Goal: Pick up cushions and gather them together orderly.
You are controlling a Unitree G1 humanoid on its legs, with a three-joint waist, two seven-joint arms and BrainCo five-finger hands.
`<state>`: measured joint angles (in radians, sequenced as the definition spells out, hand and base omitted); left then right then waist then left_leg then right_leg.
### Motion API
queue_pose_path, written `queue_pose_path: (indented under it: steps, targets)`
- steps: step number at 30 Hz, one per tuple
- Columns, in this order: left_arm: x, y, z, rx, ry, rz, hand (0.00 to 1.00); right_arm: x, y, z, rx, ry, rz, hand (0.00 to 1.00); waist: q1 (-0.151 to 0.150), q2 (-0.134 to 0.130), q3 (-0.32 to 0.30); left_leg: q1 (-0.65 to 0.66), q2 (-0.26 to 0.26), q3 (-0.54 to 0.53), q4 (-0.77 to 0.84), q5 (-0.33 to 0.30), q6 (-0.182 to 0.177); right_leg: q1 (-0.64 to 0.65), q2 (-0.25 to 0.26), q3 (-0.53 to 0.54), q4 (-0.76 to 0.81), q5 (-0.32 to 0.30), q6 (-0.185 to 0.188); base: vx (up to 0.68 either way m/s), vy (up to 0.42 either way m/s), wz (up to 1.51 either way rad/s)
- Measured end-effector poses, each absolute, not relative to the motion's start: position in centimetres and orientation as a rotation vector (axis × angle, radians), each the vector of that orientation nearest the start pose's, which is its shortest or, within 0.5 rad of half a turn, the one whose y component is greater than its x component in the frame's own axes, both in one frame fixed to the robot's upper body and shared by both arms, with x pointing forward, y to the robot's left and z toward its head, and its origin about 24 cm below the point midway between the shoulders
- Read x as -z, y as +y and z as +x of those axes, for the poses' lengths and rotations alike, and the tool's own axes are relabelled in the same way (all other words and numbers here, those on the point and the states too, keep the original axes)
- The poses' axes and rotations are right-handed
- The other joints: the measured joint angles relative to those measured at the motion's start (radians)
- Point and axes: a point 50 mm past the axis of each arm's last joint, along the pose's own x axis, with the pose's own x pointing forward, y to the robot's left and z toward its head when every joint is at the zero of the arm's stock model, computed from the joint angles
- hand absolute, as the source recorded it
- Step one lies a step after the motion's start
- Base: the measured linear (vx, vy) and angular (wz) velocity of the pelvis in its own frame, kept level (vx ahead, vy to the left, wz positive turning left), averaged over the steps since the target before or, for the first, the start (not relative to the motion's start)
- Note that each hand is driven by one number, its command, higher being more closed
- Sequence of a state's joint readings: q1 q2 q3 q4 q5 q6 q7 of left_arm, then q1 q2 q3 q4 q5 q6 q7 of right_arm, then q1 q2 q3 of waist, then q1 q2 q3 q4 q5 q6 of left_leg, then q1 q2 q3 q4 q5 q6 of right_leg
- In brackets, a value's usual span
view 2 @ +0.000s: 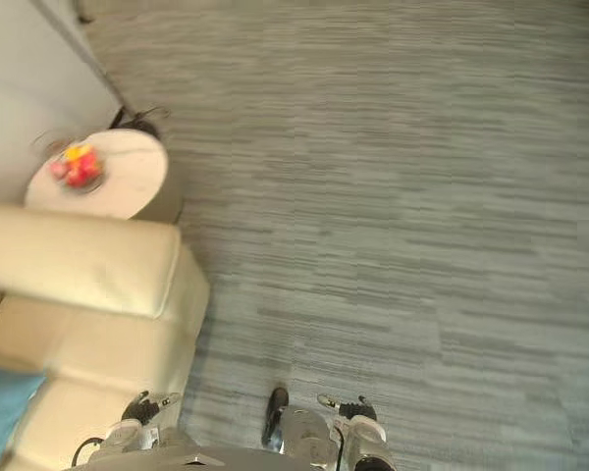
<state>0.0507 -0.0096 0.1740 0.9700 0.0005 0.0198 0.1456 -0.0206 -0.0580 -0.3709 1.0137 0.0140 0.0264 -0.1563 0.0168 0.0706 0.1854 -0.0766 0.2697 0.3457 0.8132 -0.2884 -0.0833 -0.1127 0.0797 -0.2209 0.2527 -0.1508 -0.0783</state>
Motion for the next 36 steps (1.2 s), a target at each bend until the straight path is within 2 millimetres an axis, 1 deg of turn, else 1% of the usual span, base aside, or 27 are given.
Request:
queue_pose_path:
  steps: [1,3,4,7,9,10,11,12,13,14,16,17,18,19,20,22,23,24,25,26,27,29,30,32,33,34,36]
  targets:
    - [15.2,17.8,12.2,-0.302,1.023,-0.023,0.0,14.9,-22.4,12.5,0.519,1.029,0.088,0.0,0.015,-0.004,0.005,-0.056,-0.043,-0.056,-0.071,-0.005,0.007,0.034,0.008,0.04,-0.04,0.004,0.007,0.18,0.033,-1.24]
    - [15.0,17.6,12.6,-0.307,0.998,-0.037,0.0,15.0,-22.5,12.1,0.533,1.034,0.097,0.0,0.029,-0.005,0.005,-0.105,-0.072,-0.085,-0.182,-0.003,0.009,0.065,0.007,0.061,-0.077,0.003,0.005,0.22,0.063,-0.9]
    - [14.8,17.6,12.9,-0.314,0.982,-0.043,0.0,14.9,-22.5,12.0,0.538,1.023,0.099,0.0,0.034,-0.005,0.008,-0.158,-0.105,-0.136,-0.289,0.008,0.001,0.089,0.007,0.086,-0.093,0.001,0.01,0.18,0.061,-0.52]
    - [14.7,17.4,13.1,-0.325,0.97,-0.063,0.0,14.9,-22.5,11.9,0.542,1.026,0.101,0.0,0.049,-0.006,0.008,-0.189,-0.175,-0.255,-0.475,0.075,-0.006,0.121,0.008,0.151,-0.097,-0.023,0.043,0.25,0.097,-0.61]
    - [14.6,17.3,13.2,-0.331,0.959,-0.073,0.0,14.9,-22.3,12.0,0.541,1.026,0.11,0.0,0.074,-0.009,0.005,-0.191,-0.197,-0.318,-0.517,0.124,0.037,0.132,0.011,0.214,-0.074,-0.067,0.05,0.3,0.156,-0.99]
    - [14.6,17.4,13.1,-0.334,0.959,-0.071,0.0,15.0,-22.1,12.1,0.538,1.026,0.114,0.0,0.074,-0.014,-0.003,-0.183,-0.199,-0.316,-0.516,0.134,0.043,0.133,0.011,0.239,-0.055,-0.089,0.059,0.5,0.277,-1.06]
    - [14.6,17.7,12.9,-0.342,0.966,-0.069,0.0,15.0,-21.6,11.9,0.532,1.029,0.124,0.0,0.075,-0.022,-0.027,-0.164,-0.204,-0.289,-0.514,0.189,0.043,0.124,0.0,0.275,-0.006,-0.133,0.08,0.45,0.25,-0.81]
    - [14.6,17.8,12.7,-0.345,0.969,-0.066,0.0,15.1,-21.6,11.6,0.536,1.031,0.123,0.0,0.074,-0.034,-0.035,-0.156,-0.205,-0.267,-0.508,0.203,0.051,0.118,-0.009,0.29,0.023,-0.157,0.097,0.58,0.299,-1.17]
    - [14.6,18.4,12.5,-0.354,0.972,-0.047,0.0,15.3,-21.0,10.9,0.533,1.043,0.138,0.0,0.084,-0.073,-0.055,-0.124,-0.212,-0.187,-0.483,0.154,0.072,0.078,-0.045,0.321,0.156,-0.189,0.152,0.4,0.201,-0.95]
    - [14.7,18.5,12.5,-0.357,0.975,-0.042,0.0,15.3,-20.9,11.0,0.532,1.04,0.139,0.0,0.085,-0.079,-0.056,-0.11,-0.212,-0.168,-0.478,0.14,0.083,0.061,-0.051,0.32,0.201,-0.186,0.171,0.47,0.24,-1.12]
    - [14.8,18.7,12.2,-0.353,0.997,-0.023,0.0,15.1,-20.6,11.8,0.514,1.019,0.139,0.0,0.068,-0.081,-0.056,-0.017,-0.203,-0.092,-0.491,0.1,0.112,-0.009,-0.084,0.264,0.403,-0.15,0.254,0.39,0.205,-0.95]
    - [14.9,18.6,12.1,-0.353,1.005,-0.02,0.0,15.1,-20.6,11.9,0.514,1.016,0.139,0.0,0.071,-0.08,-0.055,0.013,-0.199,-0.068,-0.507,0.1,0.114,-0.022,-0.098,0.241,0.436,-0.152,0.249,0.32,0.164,-1.08]
    - [15.0,18.5,11.9,-0.345,1.016,-0.011,0.0,14.9,-20.7,12.4,0.509,1.004,0.136,0.0,0.069,-0.069,-0.051,0.073,-0.187,-0.032,-0.542,0.1,0.114,-0.031,-0.132,0.161,0.459,-0.166,0.203,0.28,0.144,-1.14]
    - [15.2,18.6,11.7,-0.33,1.028,0.012,0.0,14.7,-20.7,13.1,0.487,0.987,0.117,0.0,0.062,-0.035,-0.042,0.14,-0.161,0.0,-0.583,0.1,0.114,-0.035,-0.171,0.006,0.407,-0.181,0.146,0.27,0.119,-1.1]
    - [15.2,18.8,11.7,-0.329,1.03,0.021,0.0,14.7,-20.6,13.2,0.479,0.985,0.113,0.0,0.06,-0.033,-0.046,0.155,-0.152,0.013,-0.595,0.1,0.113,-0.042,-0.177,-0.041,0.368,-0.18,0.132,0.26,0.076,-1.01]
    - [15.1,19.4,11.8,-0.326,1.028,0.047,0.0,14.6,-20.3,13.6,0.468,0.979,0.116,0.0,0.056,-0.045,-0.054,0.171,-0.144,0.041,-0.615,0.1,0.113,-0.086,-0.176,-0.144,0.233,-0.142,0.091,0.27,0.003,-0.72]
    - [15.1,19.5,12.0,-0.317,1.033,0.056,0.0,14.6,-20.5,13.7,0.473,0.978,0.113,0.0,0.042,-0.054,-0.05,0.184,-0.146,0.071,-0.638,0.099,0.109,-0.132,-0.153,-0.181,0.08,-0.045,0.071,0.32,-0.059,-0.6]
    - [15.2,19.4,11.8,-0.308,1.045,0.061,0.0,14.7,-20.7,13.4,0.48,0.989,0.112,0.0,0.034,-0.06,-0.045,0.205,-0.154,0.089,-0.652,0.097,0.083,-0.145,-0.128,-0.184,-0.035,0.066,0.052,0.33,-0.073,-0.55]
    - [15.4,19.3,11.5,-0.306,1.054,0.062,0.0,14.8,-20.7,13.0,0.486,1.001,0.114,0.0,0.031,-0.068,-0.046,0.219,-0.168,0.093,-0.657,0.093,0.07,-0.144,-0.123,-0.181,-0.085,0.14,0.029,0.4,-0.078,-0.56]
    - [15.6,18.8,11.3,-0.306,1.073,0.038,0.0,15.0,-21.5,12.2,0.519,1.016,0.125,0.0,0.026,-0.053,-0.035,0.272,-0.175,0.082,-0.66,0.058,0.019,-0.134,-0.107,-0.17,-0.077,0.247,-0.023,0.31,-0.041,-0.56]
    - [15.6,18.5,11.3,-0.301,1.075,0.036,0.0,14.8,-21.9,12.5,0.524,1.007,0.116,0.0,0.024,-0.034,-0.034,0.281,-0.163,0.079,-0.656,0.059,0.017,-0.135,-0.093,-0.162,-0.07,0.251,-0.032,0.28,-0.041,-0.69]
    - [15.6,17.8,11.6,-0.274,1.071,0.039,0.0,14.7,-22.5,12.5,0.538,1.001,0.114,0.0,0.007,-0.005,-0.035,0.285,-0.142,0.062,-0.591,0.06,0.001,-0.128,-0.056,-0.117,-0.079,0.181,-0.007,0.24,-0.057,-0.73]
    - [15.6,17.7,11.7,-0.272,1.071,0.039,0.0,14.7,-22.6,12.5,0.554,0.998,0.124,0.0,0.007,-0.005,-0.034,0.27,-0.131,0.062,-0.55,0.059,-0.001,-0.127,-0.05,-0.111,-0.079,0.174,-0.005,0.24,-0.058,-0.61]
    - [15.6,17.5,11.8,-0.27,1.068,0.034,0.0,14.8,-22.6,12.1,0.576,0.999,0.153,0.0,0.0,-0.007,-0.031,0.196,-0.08,0.042,-0.328,0.064,-0.002,-0.095,-0.028,-0.092,-0.096,0.153,-0.005,0.19,-0.057,-0.33]
    - [15.5,17.2,12.1,-0.279,1.054,0.013,0.0,14.8,-22.6,11.6,0.585,0.997,0.154,0.0,0.003,0.002,-0.018,0.089,-0.012,-0.024,-0.042,0.144,0.037,-0.037,0.002,-0.069,-0.113,0.134,-0.023,0.19,-0.063,-0.34]
    - [15.4,17.3,12.2,-0.283,1.045,0.01,0.0,14.8,-22.6,11.6,0.584,0.994,0.15,0.0,0.009,0.005,-0.014,0.058,0.003,-0.049,0.038,0.149,0.049,-0.021,0.013,-0.06,-0.112,0.124,-0.035,0.24,-0.041,-0.57]
    - [15.0,17.5,12.8,-0.293,1.014,0.006,0.0,14.8,-22.6,11.5,0.599,0.997,0.145,0.0,0.032,-0.001,0.001,-0.049,-0.008,-0.112,0.213,0.105,0.038,0.028,0.029,-0.005,-0.106,0.093,-0.055,0.22,0.01,-0.7]
